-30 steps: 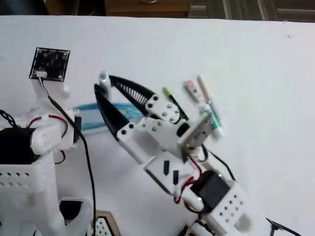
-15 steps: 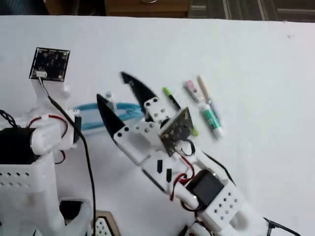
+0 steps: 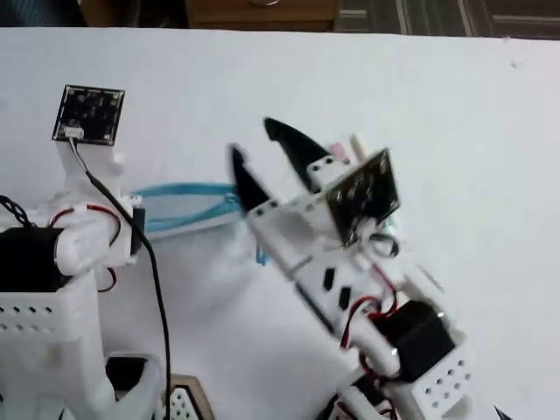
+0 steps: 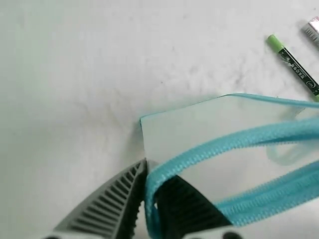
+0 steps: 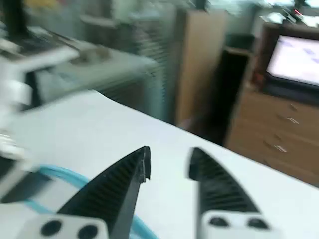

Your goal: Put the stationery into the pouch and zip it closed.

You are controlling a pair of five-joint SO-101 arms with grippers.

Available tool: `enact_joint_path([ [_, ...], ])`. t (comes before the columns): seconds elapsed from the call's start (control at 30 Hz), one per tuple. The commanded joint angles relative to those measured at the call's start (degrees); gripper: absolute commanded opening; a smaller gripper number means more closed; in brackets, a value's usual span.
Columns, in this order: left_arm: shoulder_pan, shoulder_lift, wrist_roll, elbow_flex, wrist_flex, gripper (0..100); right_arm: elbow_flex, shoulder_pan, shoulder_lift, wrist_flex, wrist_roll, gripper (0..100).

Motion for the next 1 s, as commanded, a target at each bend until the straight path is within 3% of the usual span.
enact_joint_path([
  [0.0,-0.13,-0.13,-0.09,-0.18,-0.18,2,-1.93,9.89,2.42,5.32,10.11,4.9],
  [0.1,-0.13,-0.13,-0.09,-0.18,-0.18,2,-2.20,15.78,7.69,7.69,18.81,2.6],
  [0.27,-0.13,-0.13,-0.09,-0.26,-0.26,2,-3.69,18.33,21.41,11.03,19.34,1.9],
  [0.97,-0.04,0.22,-0.18,-0.26,-0.26,2,-53.01,14.81,87.34,32.84,23.12,10.2],
])
